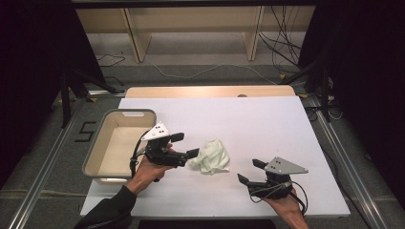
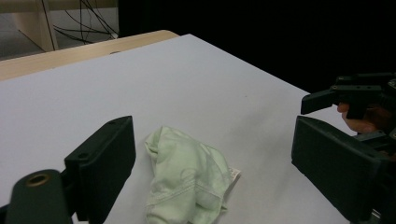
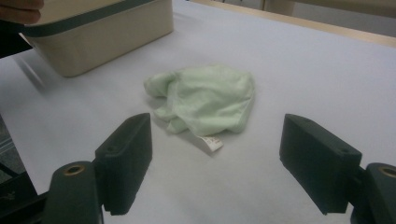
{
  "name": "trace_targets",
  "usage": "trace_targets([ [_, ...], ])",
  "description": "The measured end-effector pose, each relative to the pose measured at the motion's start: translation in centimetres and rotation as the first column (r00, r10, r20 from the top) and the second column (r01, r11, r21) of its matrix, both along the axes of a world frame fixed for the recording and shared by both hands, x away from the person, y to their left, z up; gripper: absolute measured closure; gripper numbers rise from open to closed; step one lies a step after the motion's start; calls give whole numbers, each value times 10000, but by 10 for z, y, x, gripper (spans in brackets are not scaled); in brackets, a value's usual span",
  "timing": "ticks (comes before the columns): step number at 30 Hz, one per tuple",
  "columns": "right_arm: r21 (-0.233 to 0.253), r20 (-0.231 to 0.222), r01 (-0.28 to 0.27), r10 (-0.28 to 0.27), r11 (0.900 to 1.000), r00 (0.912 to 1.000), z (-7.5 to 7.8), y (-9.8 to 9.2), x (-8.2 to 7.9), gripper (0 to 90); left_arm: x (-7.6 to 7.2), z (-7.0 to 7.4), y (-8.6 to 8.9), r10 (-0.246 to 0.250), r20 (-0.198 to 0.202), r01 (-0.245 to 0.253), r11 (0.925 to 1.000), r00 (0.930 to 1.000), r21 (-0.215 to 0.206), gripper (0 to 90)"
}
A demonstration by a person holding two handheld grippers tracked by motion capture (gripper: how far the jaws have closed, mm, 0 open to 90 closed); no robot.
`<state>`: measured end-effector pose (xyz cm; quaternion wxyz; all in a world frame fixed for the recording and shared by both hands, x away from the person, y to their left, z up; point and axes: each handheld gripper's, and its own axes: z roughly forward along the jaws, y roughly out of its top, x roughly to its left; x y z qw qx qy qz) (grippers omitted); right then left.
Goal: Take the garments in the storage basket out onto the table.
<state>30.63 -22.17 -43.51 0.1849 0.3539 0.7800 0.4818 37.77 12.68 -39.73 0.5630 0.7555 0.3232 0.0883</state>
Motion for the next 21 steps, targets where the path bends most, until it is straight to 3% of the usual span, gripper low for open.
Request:
trace_targets([
  [12,55,-136,-10,10,10000,9999,0,0,0,260,-21,-7,8,-5,353,2,10000,9994,84,127],
  [21,60,-149,-53,54,10000,9999,-1,0,0,259,-32,-15,18,159,222,-159,9999,9996,-10,122],
])
